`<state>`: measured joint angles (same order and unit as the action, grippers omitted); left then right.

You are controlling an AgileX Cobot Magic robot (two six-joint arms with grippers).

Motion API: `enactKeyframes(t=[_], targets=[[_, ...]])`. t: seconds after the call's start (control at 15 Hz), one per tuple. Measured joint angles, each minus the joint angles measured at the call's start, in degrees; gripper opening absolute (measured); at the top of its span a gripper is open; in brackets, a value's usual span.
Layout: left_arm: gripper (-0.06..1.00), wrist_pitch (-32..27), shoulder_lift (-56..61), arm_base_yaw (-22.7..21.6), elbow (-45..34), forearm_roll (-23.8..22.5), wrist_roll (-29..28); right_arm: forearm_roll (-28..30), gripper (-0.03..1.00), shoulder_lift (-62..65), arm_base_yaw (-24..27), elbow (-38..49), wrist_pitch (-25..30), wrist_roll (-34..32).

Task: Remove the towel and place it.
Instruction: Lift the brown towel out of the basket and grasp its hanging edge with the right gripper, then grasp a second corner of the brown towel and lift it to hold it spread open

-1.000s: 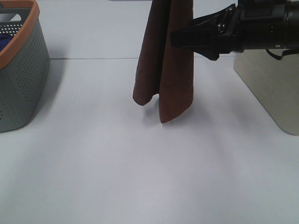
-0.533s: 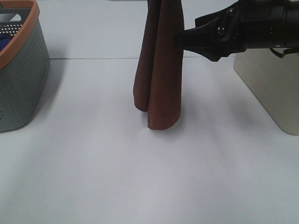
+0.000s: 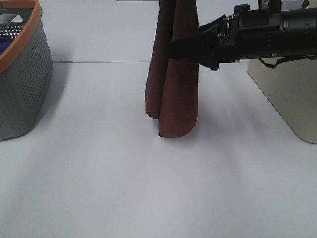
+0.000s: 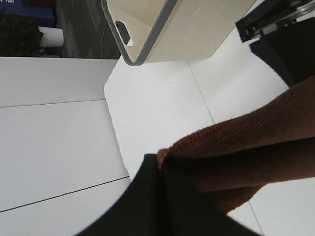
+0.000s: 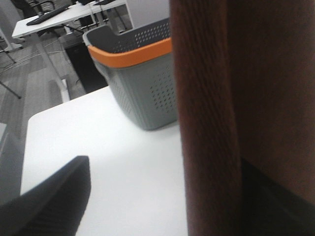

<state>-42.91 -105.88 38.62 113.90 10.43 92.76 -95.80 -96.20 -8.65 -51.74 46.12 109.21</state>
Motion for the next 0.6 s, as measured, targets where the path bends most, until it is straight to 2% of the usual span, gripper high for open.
enactKeyframes(t=[0.13, 0.2, 0.53, 0.6], targets=[[0.00, 0.00, 0.00, -0.06, 0.00, -0.06, 0.06, 8.42, 0.65, -2.98, 0.00, 0.00, 0.74, -7.62], [0.00, 0.06, 0.00, -0.06, 0.00, -0.06, 0.06, 9.40, 0.65, -4.35, 0.00, 0.00, 0.74, -8.37], [0.00, 0.74, -0.06, -0.06, 0.00, -0.06, 0.06, 9.28, 0.64, -10.77, -1.66, 0.00, 0.52, -8.77], [0.00, 0.86, -0.06, -0.06, 0.00, -0.06, 0.06, 8.25, 0.64, -11.23, -3.21, 0.00, -2.12, -7.45]])
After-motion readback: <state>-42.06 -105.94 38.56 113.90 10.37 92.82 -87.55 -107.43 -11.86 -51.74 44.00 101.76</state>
